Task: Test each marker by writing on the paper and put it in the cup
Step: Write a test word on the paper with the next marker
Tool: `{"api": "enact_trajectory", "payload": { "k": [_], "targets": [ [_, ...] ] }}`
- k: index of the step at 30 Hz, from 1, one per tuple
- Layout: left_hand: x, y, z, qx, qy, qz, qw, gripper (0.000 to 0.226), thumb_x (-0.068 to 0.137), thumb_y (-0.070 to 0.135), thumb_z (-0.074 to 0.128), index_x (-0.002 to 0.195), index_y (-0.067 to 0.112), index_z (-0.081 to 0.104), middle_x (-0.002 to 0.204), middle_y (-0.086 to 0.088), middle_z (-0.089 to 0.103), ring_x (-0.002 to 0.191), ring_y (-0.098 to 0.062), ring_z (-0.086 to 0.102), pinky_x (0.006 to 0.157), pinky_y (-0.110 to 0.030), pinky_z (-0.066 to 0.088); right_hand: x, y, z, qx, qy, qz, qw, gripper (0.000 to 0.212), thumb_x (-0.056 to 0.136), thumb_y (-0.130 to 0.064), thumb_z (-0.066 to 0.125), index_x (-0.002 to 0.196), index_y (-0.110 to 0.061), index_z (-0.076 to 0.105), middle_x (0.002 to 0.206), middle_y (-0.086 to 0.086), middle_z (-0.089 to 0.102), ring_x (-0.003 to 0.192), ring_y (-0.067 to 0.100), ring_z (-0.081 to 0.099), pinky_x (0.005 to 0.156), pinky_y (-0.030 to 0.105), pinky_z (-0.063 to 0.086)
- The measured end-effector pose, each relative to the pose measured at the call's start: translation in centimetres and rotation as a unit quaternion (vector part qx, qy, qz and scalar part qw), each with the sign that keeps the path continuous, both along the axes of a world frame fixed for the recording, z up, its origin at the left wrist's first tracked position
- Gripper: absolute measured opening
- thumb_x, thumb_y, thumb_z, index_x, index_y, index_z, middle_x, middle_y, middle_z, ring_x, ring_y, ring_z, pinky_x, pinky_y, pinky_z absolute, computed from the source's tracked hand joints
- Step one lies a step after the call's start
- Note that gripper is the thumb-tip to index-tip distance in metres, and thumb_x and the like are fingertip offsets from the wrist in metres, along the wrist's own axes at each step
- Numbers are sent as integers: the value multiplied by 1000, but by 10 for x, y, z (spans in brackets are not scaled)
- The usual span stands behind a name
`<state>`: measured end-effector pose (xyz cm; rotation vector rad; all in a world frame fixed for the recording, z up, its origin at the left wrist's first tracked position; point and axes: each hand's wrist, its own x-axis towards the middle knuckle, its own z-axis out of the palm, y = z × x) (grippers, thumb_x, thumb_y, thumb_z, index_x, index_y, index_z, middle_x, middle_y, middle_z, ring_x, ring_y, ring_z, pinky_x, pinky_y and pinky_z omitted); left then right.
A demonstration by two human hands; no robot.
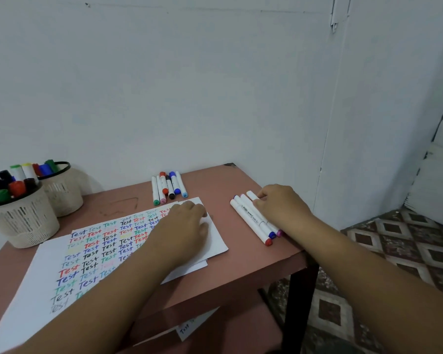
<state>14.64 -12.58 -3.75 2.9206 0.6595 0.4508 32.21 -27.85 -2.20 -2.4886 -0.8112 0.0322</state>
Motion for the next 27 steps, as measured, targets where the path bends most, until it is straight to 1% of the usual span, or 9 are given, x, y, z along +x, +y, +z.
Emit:
{"api": "enact_trajectory", "payload": {
  "k": [3,6,10,16,19,21,24,25,27],
  "targets": [
    [11,-12,0,-20,-17,-31,999,35,103,45,41,131,29,55,137,8,53,125,-12,44,103,-33,40,-1,2,-1,-9,-2,1,1000,31,96,-34,51,113,-18,72,112,1,73,99,24,69,86,43,60],
    [23,-19,0,-35,-11,-46,998,42,101,54,42,135,32,53,138,9,53,124,-11,46,103,-35,43,0,2,-3,-13,-3,0,1000,31,96,-34,51,113,-19,73,111,0,72,97,23,69,84,41,60],
    [32,-28,-1,-16,1,-55,998,50,99,59,43,141,32,48,142,8,51,126,-12,46,104,-37,44,0,2,-5,-14,-8,5,1000,31,97,-34,49,108,-20,74,107,0,72,96,22,68,83,41,60],
    [34,-28,-4,-12,-5,-57,998,51,98,59,43,142,32,48,140,7,53,124,-12,48,104,-38,44,2,1,-9,-6,-29,10,1000,30,99,-35,49,108,-19,74,109,1,71,94,22,67,83,41,59],
    [28,-20,-3,-20,-15,-41,999,49,99,58,43,140,32,51,142,8,53,126,-12,48,105,-36,43,1,2,-11,-7,-71,10,997,31,102,-38,48,112,-21,72,112,1,66,93,20,63,79,37,57],
    [19,-11,-1,-15,-17,-27,999,48,99,59,41,138,33,53,142,8,53,128,-12,46,106,-36,42,-3,4,-12,-3,-111,26,994,33,103,-41,47,114,-22,71,112,0,61,96,20,58,75,34,52],
    [0,11,1,-4,3,20,1000,55,97,65,37,141,33,50,148,7,47,134,-15,42,110,-39,38,-23,7,-7,7,-182,113,977,27,102,-40,49,101,-24,70,104,-6,58,104,20,50,68,27,40],
    [-7,19,1,3,14,46,999,58,96,67,36,142,33,49,150,7,46,134,-16,42,110,-40,39,-31,9,-6,-9,-198,153,968,24,102,-39,50,99,-24,69,105,-7,59,110,21,50,71,25,41],
    [-24,35,1,24,27,108,993,64,94,73,32,142,35,47,150,7,46,133,-18,45,108,-46,41,-48,15,-5,-44,-196,224,954,30,103,-40,50,116,-22,71,118,-4,63,120,22,49,92,28,45]
  ]
}}
